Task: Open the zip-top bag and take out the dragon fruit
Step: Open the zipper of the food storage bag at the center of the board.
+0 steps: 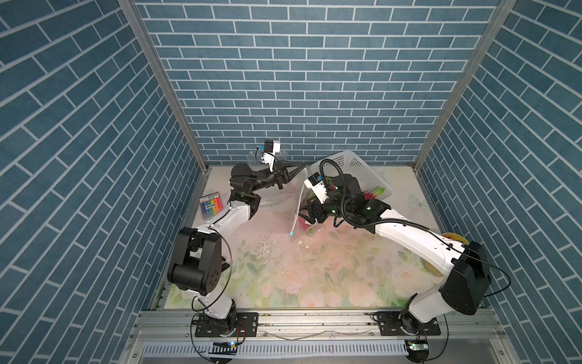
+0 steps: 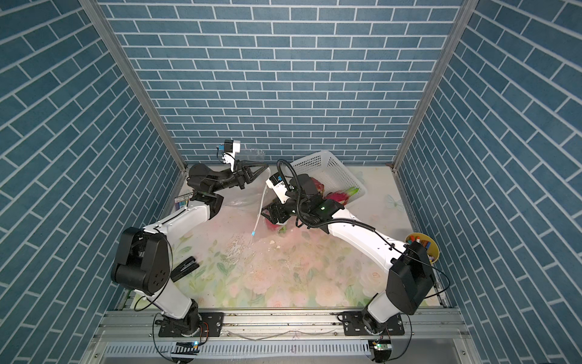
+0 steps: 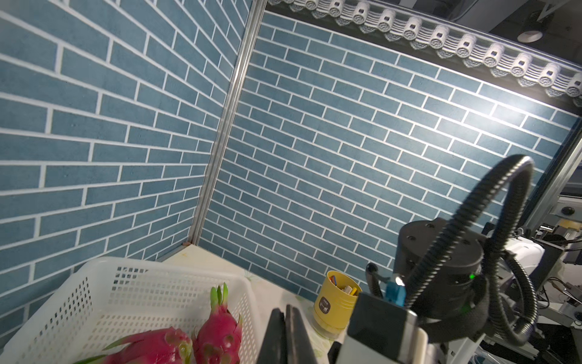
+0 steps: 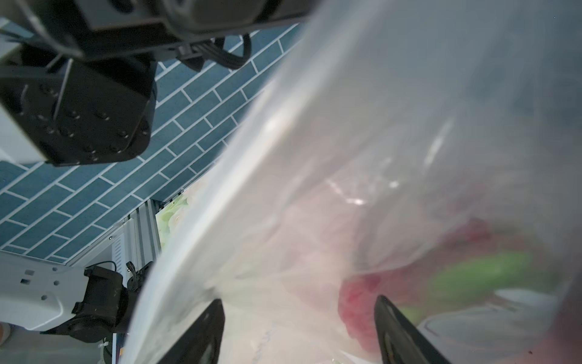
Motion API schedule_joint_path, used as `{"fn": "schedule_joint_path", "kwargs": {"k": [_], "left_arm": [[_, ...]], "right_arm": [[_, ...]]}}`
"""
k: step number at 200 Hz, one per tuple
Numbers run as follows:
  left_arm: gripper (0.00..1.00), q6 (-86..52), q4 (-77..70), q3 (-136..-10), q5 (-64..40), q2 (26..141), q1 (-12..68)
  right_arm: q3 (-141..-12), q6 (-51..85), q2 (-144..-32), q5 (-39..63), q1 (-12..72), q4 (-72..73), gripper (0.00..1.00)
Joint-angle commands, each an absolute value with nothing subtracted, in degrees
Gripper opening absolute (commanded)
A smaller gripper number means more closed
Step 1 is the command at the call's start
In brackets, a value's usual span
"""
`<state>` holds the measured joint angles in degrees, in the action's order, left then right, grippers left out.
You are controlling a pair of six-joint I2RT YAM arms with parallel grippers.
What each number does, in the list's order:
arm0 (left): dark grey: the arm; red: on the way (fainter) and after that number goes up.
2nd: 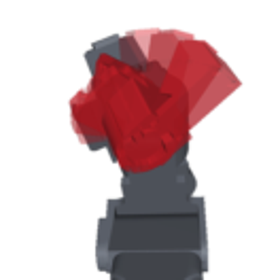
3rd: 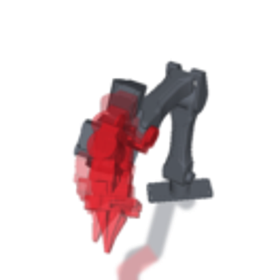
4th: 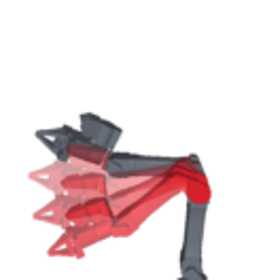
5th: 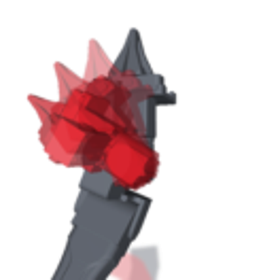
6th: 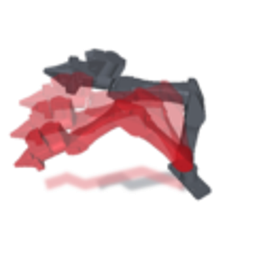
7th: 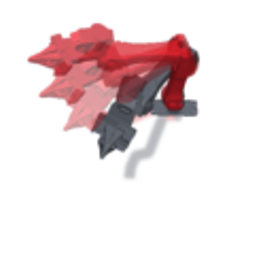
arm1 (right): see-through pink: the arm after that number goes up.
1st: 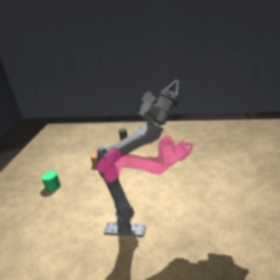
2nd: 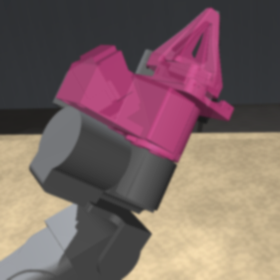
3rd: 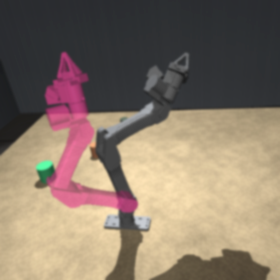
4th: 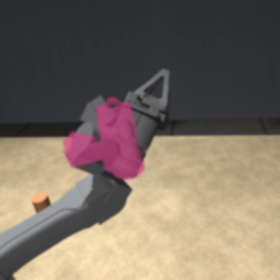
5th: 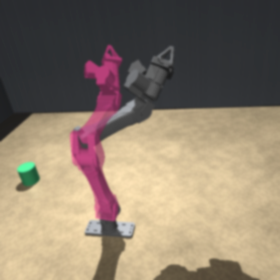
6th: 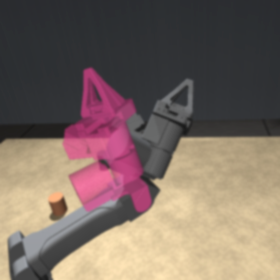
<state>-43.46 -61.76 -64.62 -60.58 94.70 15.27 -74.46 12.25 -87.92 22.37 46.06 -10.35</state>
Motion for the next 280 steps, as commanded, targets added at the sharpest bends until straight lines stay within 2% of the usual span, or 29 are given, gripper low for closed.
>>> {"fn": "schedule_joint_path", "kwargs": {"k": [1,9,34,76,102,112,122,160,230,237,241,249,255,261,272,280], "left_arm": [[0.0,-48.7,-70.8,-61.6,-57.8,95.2,15.6],[0.0,-51.3,-74.1,-61.0,-57.7,95.7,15.6],[0.0,-54.6,-77.7,-60.5,-57.0,97.0,15.7],[0.0,-53.2,-76.8,-57.8,-55.7,98.9,15.6],[0.0,-54.6,-79.5,-55.6,-55.4,100.0,15.2],[0.0,-55.2,-80.5,-55.1,-55.3,100.2,15.0],[0.0,-55.4,-80.9,-54.9,-55.2,100.6,14.8],[0.0,-56.1,-82.1,-54.1,-55.0,101.7,14.0],[0.0,-55.4,-82.5,-50.2,-52.9,104.2,12.3],[0.0,-55.7,-83.1,-49.5,-53.0,104.8,12.1],[0.0,-56.1,-83.6,-49.0,-53.1,105.1,12.0],[0.0,-57.5,-85.8,-48.0,-53.0,105.8,11.7],[0.0,-58.8,-87.6,-47.4,-53.1,106.3,11.5],[0.0,-60.0,-89.3,-46.9,-53.0,106.8,11.3],[0.0,-61.5,-91.5,-46.1,-52.9,107.4,10.8],[0.0,-61.7,-92.1,-45.4,-52.5,107.7,10.6]], "right_arm": [[-73.7,15.1,-88.1,21.0,46.0,-7.1,0.75],[-73.7,15.1,-88.7,19.4,46.0,-6.9,0.79],[-74.1,15.9,-92.0,12.3,45.9,-7.5,0.79],[-75.9,19.5,-98.0,2.4,45.9,-8.3,0.73],[-76.6,20.5,-100.6,1.1,45.8,-9.0,0.69],[-76.9,20.8,-101.5,1.3,45.8,-9.5,0.62],[-77.0,21.2,-102.4,1.6,45.6,-10.0,0.5],[-75.7,23.3,-103.0,4.7,44.2,-8.9,0.0],[-73.7,22.0,-97.7,8.5,43.2,-11.3,0.0],[-73.7,22.0,-97.7,9.0,43.5,-11.4,0.15],[-73.5,22.0,-97.9,9.1,43.8,-11.4,0.3],[-73.3,22.2,-98.1,9.2,44.4,-11.0,0.48],[-73.3,22.3,-98.4,8.8,45.1,-10.7,0.65],[-73.4,22.3,-98.8,8.5,45.7,-10.6,0.75],[-74.0,22.4,-99.8,8.1,46.9,-10.3,0.78],[-74.2,22.8,-100.5,7.7,47.7,-9.7,0.87]]}}
